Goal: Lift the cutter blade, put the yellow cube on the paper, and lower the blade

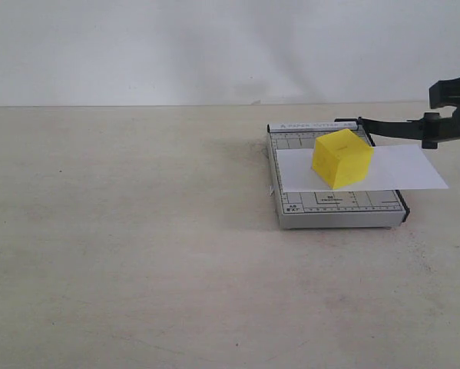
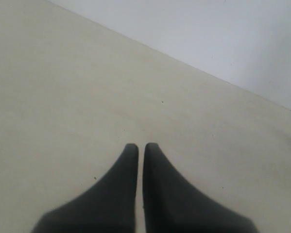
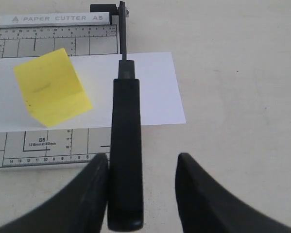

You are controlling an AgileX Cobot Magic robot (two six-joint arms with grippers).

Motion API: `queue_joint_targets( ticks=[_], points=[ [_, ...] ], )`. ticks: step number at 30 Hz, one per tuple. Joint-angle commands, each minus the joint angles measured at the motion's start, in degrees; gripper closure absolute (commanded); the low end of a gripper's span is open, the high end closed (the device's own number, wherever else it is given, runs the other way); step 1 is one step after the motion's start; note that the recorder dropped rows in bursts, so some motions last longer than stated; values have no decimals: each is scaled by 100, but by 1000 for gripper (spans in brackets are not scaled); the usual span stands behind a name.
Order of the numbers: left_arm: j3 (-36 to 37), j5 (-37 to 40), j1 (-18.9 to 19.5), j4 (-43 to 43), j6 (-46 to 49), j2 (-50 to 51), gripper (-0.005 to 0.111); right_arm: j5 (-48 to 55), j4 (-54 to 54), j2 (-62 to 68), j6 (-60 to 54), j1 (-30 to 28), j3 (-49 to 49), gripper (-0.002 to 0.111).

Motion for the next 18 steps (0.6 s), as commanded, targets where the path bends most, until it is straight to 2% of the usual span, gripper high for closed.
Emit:
queue_joint_targets(
  ticks=[1, 8, 9, 11, 12, 14, 18],
  points=[
    [22, -17, 1, -63, 25, -37, 102, 165, -12, -1, -79, -8, 2, 65],
    [22, 8, 1, -63, 25, -98, 102, 240, 14, -1, -79, -8, 2, 68],
    [22, 49, 1, -19, 25, -108, 102, 261, 35, -1, -79, -8, 2, 73],
    [22, 40, 1, 207, 85, -204, 102, 294, 125, -1, -79, -8, 2, 91],
    [22, 28, 1, 1272, 308, -309, 102, 294, 172, -1, -79, -8, 2, 102],
    [22, 18, 1, 2578, 437, -487, 102, 294, 172, -1, -79, -8, 2, 108],
    [22, -187, 1, 1547, 437, -647, 102, 377, 265, 9, -93, -8, 2, 108]
  ],
)
